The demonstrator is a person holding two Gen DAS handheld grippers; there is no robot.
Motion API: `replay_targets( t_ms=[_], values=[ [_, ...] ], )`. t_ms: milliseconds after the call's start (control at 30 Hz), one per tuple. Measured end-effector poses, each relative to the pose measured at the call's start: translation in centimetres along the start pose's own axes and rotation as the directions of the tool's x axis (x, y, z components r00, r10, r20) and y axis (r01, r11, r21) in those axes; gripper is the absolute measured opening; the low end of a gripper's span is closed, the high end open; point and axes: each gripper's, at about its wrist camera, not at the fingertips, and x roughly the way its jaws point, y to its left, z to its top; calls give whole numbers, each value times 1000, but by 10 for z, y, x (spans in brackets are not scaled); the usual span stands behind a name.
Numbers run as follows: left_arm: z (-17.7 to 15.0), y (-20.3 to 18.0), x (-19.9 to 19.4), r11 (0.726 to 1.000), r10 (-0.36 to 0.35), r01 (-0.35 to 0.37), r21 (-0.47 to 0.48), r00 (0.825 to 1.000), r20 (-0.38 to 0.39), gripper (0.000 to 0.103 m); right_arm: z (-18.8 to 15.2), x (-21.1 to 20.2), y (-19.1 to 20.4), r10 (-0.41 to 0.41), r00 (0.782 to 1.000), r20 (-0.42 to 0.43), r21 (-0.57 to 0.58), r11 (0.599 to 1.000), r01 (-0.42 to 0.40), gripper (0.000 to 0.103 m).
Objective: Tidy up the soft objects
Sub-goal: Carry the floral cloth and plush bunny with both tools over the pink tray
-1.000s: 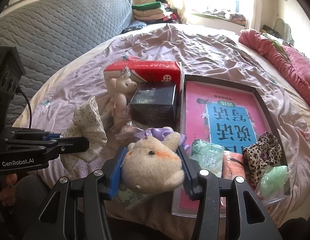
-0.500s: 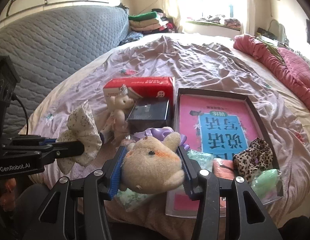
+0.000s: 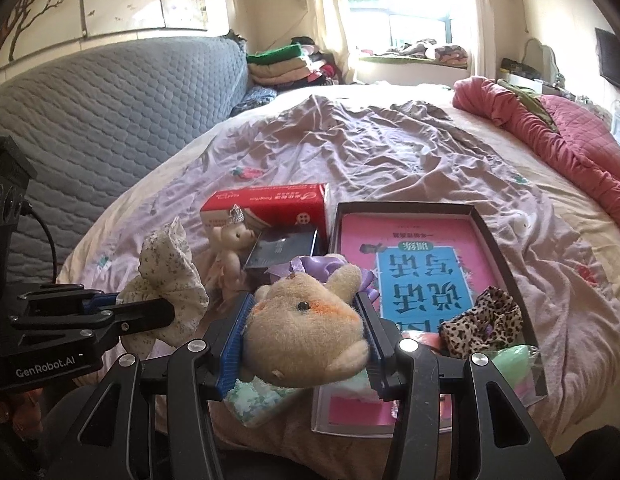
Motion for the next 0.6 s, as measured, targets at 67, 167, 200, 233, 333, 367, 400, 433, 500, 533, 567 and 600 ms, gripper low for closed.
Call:
replay_targets(
  t_ms=[67, 167, 200, 233, 333, 367, 400, 433, 500, 533, 567, 600],
  values=[
    [1, -5, -1, 1000, 3, -3, 12, 1000, 3, 18, 1, -4, -4, -3, 1000, 12, 7, 1000, 3, 52],
    [5, -12, -1, 1000, -1, 1, 21, 1000, 4, 18, 3, -11, -13, -11, 1000, 27, 29, 1000, 10, 52],
    [6, -15, -1, 1000, -2, 2, 28, 1000, 3, 18, 3, -13, -17, -19, 999, 32, 37, 999, 17, 52],
    [7, -17, -2, 999, -1, 1, 33, 1000, 6, 18, 4, -15, -21, -21, 999, 35, 42, 999, 20, 52],
    [11, -26, -3, 999, -14, 13, 45, 1000, 15, 18, 5, -24, -33, -40, 998, 53, 65, 997, 37, 52],
    [12, -28, -2, 999, -19, 18, 46, 1000, 15, 18, 4, -27, -37, -48, 997, 58, 75, 996, 43, 52],
    [13, -31, -1, 999, -26, 26, 48, 1000, 12, 18, 4, -30, -43, -60, 996, 64, 85, 995, 54, 52],
    [14, -35, 0, 998, -33, 32, 53, 999, 12, 18, 4, -32, -48, -69, 995, 67, 94, 994, 62, 52],
    [16, -43, 2, 997, -40, 39, 67, 999, 11, 18, 2, -36, -58, -91, 993, 72, 113, 990, 83, 52],
    [17, -47, 4, 996, -43, 42, 74, 999, 12, 18, 1, -38, -64, -102, 992, 75, 126, 988, 92, 52],
    [17, -50, 6, 996, -45, 44, 76, 999, 11, 18, 1, -39, -69, -113, 991, 78, 135, 986, 102, 52],
    [18, -55, 9, 995, -51, 51, 81, 999, 3, 18, 0, -41, -74, -119, 990, 80, 143, 984, 107, 52]
  ],
)
